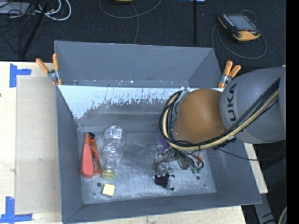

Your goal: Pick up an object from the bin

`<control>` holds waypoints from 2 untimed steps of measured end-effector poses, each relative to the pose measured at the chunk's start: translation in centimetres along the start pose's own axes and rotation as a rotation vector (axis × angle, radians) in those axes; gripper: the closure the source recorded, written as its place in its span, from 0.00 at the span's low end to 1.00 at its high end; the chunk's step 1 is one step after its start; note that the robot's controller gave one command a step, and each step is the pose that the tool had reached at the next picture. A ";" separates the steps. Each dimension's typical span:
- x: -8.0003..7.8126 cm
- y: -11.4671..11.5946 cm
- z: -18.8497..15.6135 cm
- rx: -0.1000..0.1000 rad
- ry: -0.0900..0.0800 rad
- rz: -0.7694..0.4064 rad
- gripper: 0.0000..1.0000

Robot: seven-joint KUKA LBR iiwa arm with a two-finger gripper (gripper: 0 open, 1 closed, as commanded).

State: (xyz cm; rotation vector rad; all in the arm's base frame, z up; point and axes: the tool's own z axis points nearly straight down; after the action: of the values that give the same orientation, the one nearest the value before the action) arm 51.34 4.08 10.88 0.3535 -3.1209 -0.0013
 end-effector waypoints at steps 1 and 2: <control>0.9 -0.3 -2.3 -0.001 0.006 0.075 1.00; 1.5 -2.2 -4.0 0.001 -0.002 0.080 1.00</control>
Offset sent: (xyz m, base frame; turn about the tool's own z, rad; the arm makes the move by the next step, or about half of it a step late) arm -0.0137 -0.0371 0.0388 0.0495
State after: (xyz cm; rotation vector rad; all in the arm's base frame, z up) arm 50.33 1.63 14.89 0.2279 -3.1349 -0.0008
